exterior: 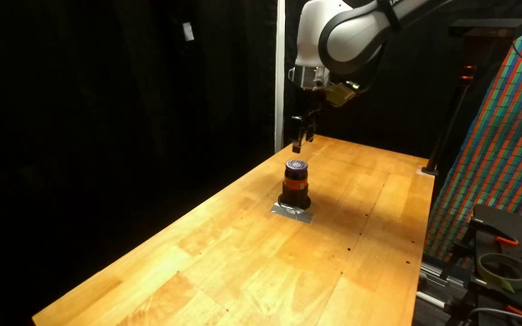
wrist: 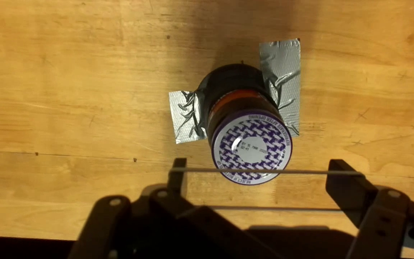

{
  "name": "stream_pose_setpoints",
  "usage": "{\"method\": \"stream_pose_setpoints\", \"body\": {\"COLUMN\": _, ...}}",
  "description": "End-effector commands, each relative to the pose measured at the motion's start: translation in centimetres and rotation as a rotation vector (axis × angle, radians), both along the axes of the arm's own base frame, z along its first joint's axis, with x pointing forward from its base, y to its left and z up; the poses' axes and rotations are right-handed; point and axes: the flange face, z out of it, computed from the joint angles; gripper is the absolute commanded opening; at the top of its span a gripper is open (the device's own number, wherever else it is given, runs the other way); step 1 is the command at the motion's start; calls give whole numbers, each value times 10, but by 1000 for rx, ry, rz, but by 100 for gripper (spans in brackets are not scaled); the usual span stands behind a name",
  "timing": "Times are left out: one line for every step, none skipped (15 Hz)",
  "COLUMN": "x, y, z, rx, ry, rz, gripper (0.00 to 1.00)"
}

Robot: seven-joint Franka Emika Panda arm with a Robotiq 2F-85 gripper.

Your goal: Put the rubber band around the base of the cup

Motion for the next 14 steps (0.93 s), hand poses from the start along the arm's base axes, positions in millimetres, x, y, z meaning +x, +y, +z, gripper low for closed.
{"method": "stream_pose_setpoints", "body": {"x": 16, "y": 10, "z": -18, "rx": -3, "ry": -41, "rz": 4, "gripper": 100}}
{"method": "stream_pose_setpoints", "body": {"x": 17, "y": 14, "z": -26, "rx": 4, "ry": -44, "rz": 8, "gripper": 100}}
{"method": "stream_pose_setpoints", "body": {"x": 18, "y": 16, "z": -30, "rx": 10, "ry": -53, "rz": 11, "gripper": 100}}
{"method": "stream_pose_setpoints", "body": {"x": 19, "y": 18, "z": -36, "rx": 13, "ry": -58, "rz": 15, "gripper": 100}}
{"method": "stream_pose_setpoints", "body": {"x": 20, "y": 20, "z": -41, "rx": 9, "ry": -68, "rz": 15, "gripper": 100}}
{"method": "stream_pose_setpoints", "body": {"x": 21, "y": 20, "z": -46, "rx": 7, "ry": -71, "rz": 18, "gripper": 100}}
{"method": "stream_pose_setpoints", "body": {"x": 23, "y": 19, "z": -51, "rx": 5, "ry": -78, "rz": 19, "gripper": 100}}
{"method": "stream_pose_setpoints", "body": {"x": 25, "y": 19, "z": -54, "rx": 5, "ry": -95, "rz": 20, "gripper": 100}}
{"method": "stream_pose_setpoints", "body": {"x": 26, "y": 19, "z": -58, "rx": 5, "ry": -105, "rz": 19, "gripper": 100}}
{"method": "stream_pose_setpoints", "body": {"x": 28, "y": 18, "z": -61, "rx": 4, "ry": -111, "rz": 18, "gripper": 100}}
{"method": "stream_pose_setpoints", "body": {"x": 29, "y": 17, "z": -64, "rx": 1, "ry": -112, "rz": 18, "gripper": 100}}
{"method": "stream_pose_setpoints", "body": {"x": 29, "y": 16, "z": -67, "rx": -3, "ry": -110, "rz": 17, "gripper": 100}}
{"method": "stream_pose_setpoints", "body": {"x": 29, "y": 14, "z": -71, "rx": -4, "ry": -103, "rz": 15, "gripper": 100}}
{"method": "stream_pose_setpoints", "body": {"x": 30, "y": 13, "z": -74, "rx": -7, "ry": -96, "rz": 15, "gripper": 100}}
